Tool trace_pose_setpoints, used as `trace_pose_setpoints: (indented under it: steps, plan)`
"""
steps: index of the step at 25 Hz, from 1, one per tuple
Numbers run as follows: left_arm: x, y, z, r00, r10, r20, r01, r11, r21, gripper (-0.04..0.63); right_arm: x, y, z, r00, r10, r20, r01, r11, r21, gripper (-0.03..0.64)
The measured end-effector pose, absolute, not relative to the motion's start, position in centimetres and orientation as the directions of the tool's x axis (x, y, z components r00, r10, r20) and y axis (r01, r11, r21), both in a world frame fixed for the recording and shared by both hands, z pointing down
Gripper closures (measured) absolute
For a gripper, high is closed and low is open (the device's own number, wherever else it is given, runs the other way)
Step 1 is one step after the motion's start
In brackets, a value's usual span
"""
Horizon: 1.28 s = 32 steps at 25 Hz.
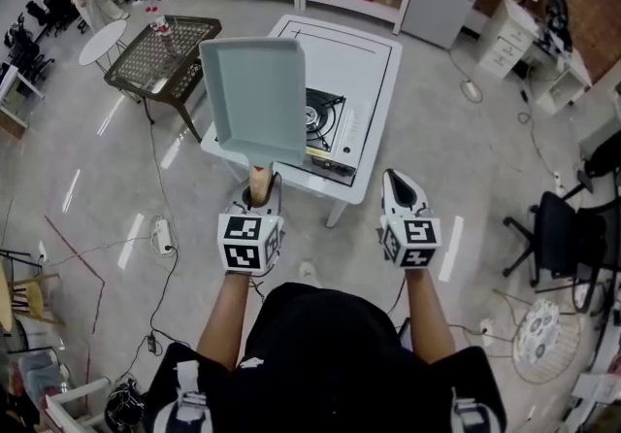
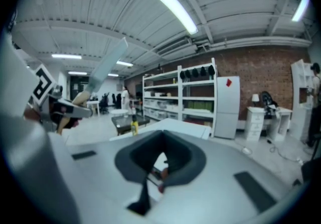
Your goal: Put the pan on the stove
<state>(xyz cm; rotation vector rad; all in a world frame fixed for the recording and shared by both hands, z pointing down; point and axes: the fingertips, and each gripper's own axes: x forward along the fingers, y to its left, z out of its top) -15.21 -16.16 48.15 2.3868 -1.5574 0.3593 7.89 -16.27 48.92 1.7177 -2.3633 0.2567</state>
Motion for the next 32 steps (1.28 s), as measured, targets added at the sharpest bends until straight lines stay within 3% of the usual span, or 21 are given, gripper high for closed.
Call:
trace_pose_setpoints:
  steps: [23, 32]
  plan:
    - [-15.3, -26.0, 51.4, 0.403, -0.793, 0.457, -0.909, -0.405, 0.100, 0.541, 6.7, -26.5, 50.8, -0.303, -0.894, 0.331, -0.948, 0.318, -0.009, 0.581]
    - [-13.9, -27.8, 54.8, 0.360, -0.733, 0.578, -0.922, -0.375, 0.098, 0.541, 7.5, -29.9, 52.3, -0.353, -0.863, 0.361, -0.926, 0.378, 0.000, 0.581]
